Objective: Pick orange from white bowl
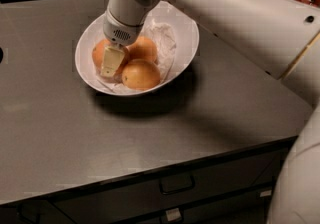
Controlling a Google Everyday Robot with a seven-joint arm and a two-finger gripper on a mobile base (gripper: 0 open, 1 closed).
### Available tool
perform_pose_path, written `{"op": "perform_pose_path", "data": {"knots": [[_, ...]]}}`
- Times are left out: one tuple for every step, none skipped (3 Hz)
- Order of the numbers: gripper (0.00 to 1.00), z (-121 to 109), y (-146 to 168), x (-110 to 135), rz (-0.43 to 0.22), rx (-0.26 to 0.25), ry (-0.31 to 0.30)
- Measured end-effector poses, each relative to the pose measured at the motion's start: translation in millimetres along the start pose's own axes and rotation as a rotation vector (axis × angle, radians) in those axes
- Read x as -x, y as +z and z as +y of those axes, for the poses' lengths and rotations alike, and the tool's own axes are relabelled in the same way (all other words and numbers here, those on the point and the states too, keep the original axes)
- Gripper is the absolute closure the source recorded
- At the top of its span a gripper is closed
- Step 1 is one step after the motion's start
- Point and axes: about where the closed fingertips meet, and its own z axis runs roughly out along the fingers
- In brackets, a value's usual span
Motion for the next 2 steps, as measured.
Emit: {"op": "perform_pose_path", "data": {"knots": [[1.0,2.1,-16.1,3.6,0.026,-0.048,0.005],[1.0,2.1,-34.7,9.9,0.047,-0.101,-0.002]]}}
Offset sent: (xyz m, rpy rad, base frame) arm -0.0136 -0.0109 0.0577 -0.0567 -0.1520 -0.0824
